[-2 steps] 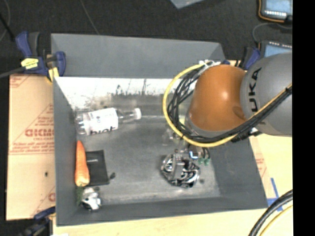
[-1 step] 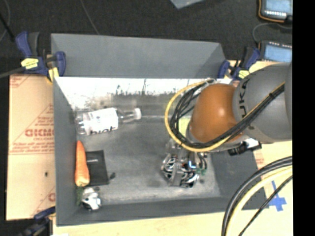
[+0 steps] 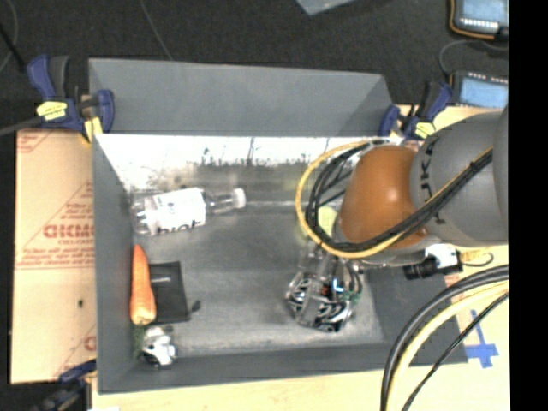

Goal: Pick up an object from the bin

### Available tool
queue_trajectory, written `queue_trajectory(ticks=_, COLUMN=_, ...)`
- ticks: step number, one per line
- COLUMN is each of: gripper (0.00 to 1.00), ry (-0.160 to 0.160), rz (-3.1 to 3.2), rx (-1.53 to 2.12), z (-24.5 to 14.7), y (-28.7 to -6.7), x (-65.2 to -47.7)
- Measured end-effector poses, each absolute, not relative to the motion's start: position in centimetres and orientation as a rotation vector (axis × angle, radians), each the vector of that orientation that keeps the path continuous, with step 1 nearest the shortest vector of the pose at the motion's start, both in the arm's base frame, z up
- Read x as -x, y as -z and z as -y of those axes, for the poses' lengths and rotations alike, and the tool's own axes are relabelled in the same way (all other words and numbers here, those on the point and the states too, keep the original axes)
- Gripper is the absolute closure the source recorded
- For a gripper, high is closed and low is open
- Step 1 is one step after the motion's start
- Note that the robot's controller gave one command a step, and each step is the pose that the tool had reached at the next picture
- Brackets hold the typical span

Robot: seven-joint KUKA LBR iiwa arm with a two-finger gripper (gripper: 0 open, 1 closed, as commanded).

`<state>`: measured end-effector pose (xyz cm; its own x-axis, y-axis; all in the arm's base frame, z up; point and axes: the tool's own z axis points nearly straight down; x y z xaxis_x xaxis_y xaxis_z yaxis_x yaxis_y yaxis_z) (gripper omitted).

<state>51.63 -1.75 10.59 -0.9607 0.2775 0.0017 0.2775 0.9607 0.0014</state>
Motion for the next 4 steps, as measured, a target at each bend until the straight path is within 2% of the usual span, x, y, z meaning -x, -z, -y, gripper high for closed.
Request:
queue_trajectory(ticks=1, gripper=0.00, ry=0.003, rz=3.113, rx=0.496, z=3.8, y=-9.0, x=-51.8)
queue_trajectory(ticks=2, gripper=1.00, ry=0.006, rz=3.057, rx=0.734, z=4.4, y=-7.2, x=-51.5)
queue_trajectory(ticks=4, gripper=1.00, ry=0.006, rz=3.057, rx=0.734, z=4.4, y=-7.5, x=-51.4)
